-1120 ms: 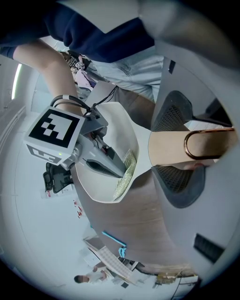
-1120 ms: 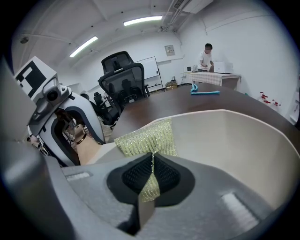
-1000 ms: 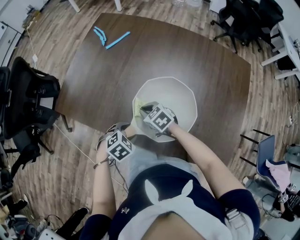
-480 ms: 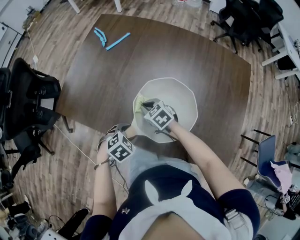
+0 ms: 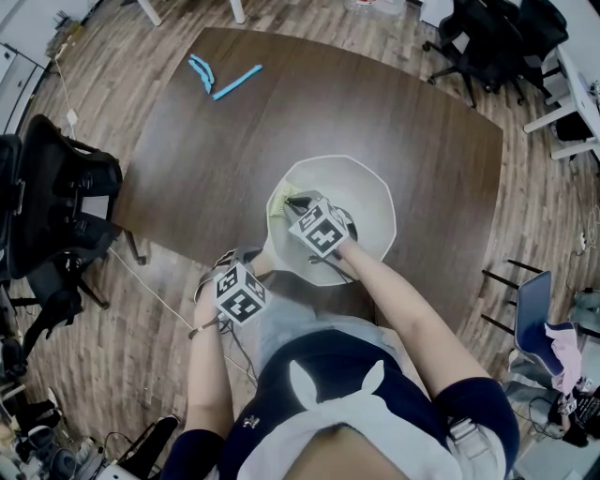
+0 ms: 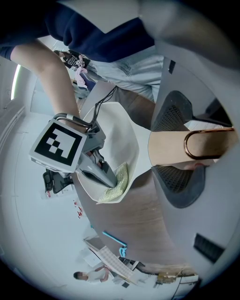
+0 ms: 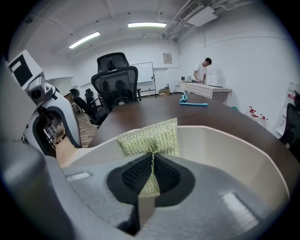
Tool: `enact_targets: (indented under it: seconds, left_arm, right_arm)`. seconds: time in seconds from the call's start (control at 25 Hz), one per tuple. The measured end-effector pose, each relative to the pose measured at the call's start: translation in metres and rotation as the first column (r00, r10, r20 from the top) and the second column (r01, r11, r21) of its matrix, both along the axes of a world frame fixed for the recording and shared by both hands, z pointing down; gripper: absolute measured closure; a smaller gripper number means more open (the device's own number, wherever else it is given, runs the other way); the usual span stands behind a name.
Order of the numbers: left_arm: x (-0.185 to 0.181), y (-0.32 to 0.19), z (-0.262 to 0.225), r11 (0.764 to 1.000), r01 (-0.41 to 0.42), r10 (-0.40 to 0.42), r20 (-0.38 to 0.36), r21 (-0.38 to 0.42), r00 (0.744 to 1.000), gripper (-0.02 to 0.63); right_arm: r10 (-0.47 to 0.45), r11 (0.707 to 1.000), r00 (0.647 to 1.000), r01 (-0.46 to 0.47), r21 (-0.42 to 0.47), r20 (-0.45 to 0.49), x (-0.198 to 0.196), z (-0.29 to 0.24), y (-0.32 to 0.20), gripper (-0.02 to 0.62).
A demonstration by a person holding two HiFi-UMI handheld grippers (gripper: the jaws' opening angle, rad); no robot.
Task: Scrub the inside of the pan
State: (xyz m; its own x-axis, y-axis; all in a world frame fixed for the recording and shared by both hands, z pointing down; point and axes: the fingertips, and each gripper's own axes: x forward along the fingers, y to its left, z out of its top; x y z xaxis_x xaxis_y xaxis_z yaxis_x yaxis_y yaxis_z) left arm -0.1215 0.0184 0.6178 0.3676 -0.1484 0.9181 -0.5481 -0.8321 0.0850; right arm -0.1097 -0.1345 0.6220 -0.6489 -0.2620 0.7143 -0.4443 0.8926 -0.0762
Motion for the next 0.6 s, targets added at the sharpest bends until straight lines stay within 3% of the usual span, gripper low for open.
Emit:
enact_targets:
  seconds: [0.6]
  left_arm:
    - [0.003,-0.001,-0.001,1.000,0.013,-0.013,-0.010,-0.002,1.000,0.382]
  right_arm:
    - [0.033,0.996,0.999,-0.030,0.083,-0.023,0.008,-0.004,-0.022,0.584]
